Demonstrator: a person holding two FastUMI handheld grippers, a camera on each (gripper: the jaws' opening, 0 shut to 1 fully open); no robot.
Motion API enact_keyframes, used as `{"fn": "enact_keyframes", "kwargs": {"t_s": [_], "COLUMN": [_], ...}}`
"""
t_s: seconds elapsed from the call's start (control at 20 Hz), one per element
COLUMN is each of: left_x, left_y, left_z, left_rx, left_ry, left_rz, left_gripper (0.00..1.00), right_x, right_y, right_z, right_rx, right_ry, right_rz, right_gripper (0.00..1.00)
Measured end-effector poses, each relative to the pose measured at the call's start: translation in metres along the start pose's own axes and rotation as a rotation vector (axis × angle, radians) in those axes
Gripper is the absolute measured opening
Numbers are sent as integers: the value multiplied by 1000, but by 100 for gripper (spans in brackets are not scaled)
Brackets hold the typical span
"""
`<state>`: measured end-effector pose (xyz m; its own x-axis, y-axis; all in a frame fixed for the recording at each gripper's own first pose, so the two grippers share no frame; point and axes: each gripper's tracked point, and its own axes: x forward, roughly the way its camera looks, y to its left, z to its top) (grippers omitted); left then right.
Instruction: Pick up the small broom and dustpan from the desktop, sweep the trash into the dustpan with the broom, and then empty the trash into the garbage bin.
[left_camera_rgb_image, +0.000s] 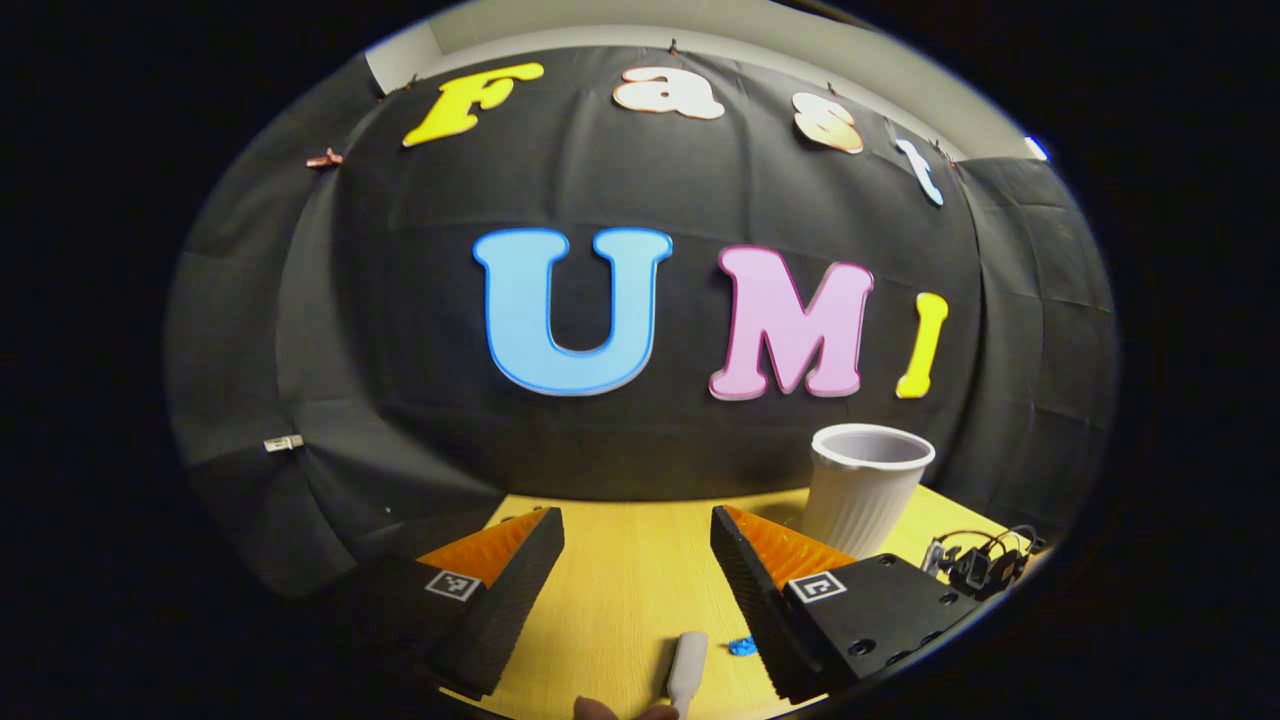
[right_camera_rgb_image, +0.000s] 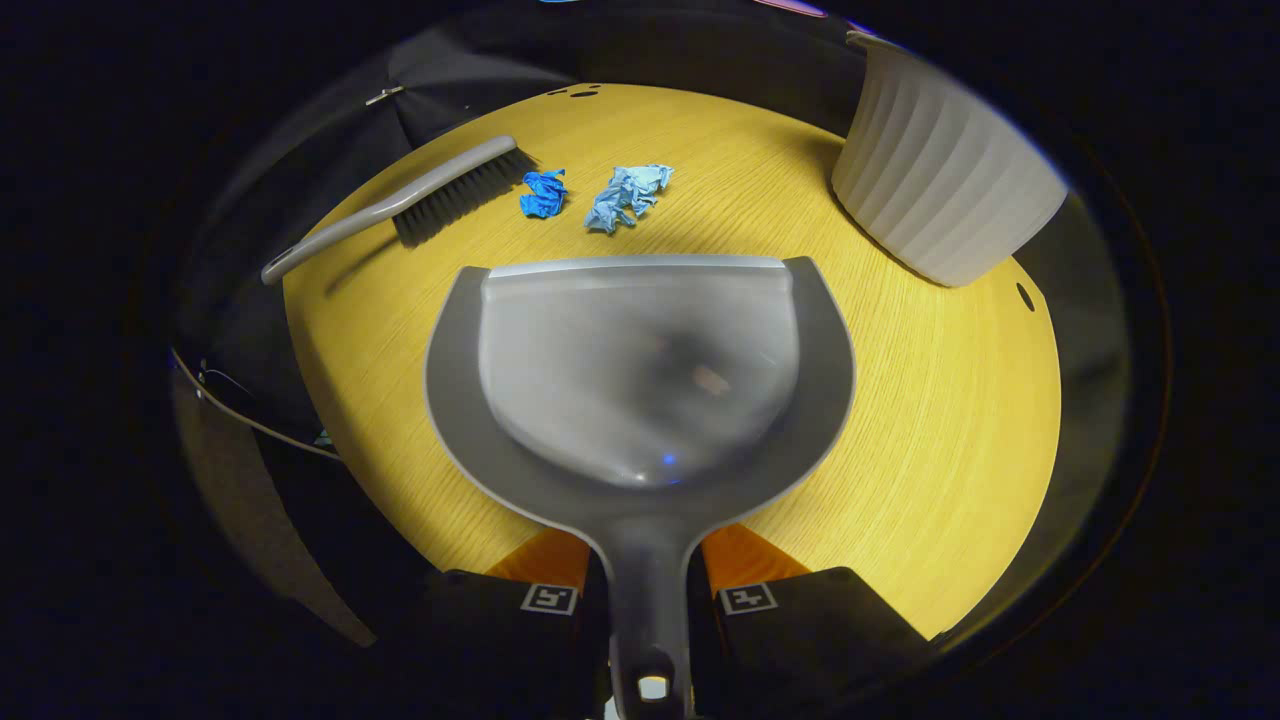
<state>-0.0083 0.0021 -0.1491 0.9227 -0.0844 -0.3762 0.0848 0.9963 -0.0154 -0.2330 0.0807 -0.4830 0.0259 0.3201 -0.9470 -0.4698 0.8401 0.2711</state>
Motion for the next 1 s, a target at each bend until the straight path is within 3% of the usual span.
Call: {"fn": "enact_keyframes", "kwargs": {"t_s": [0.1, 0.5, 1.0], "left_x": [6, 10, -5], "left_y": [-2, -38, -61], "left_z": [-28, -162, -279], "left_rx": [-3, -100, -15], "left_ry": [78, 503, 863], "left_rz": [-17, -106, -148], "left_gripper": [96, 93, 86], "right_x": [-2, -8, -11], "right_y": [3, 2, -14], "right_z": [2, 15, 22], "right_rx": [4, -124, -158], "right_ry": [-3, -54, -65], "right_rz": [3, 24, 83], "right_gripper": [33, 35, 35]}}
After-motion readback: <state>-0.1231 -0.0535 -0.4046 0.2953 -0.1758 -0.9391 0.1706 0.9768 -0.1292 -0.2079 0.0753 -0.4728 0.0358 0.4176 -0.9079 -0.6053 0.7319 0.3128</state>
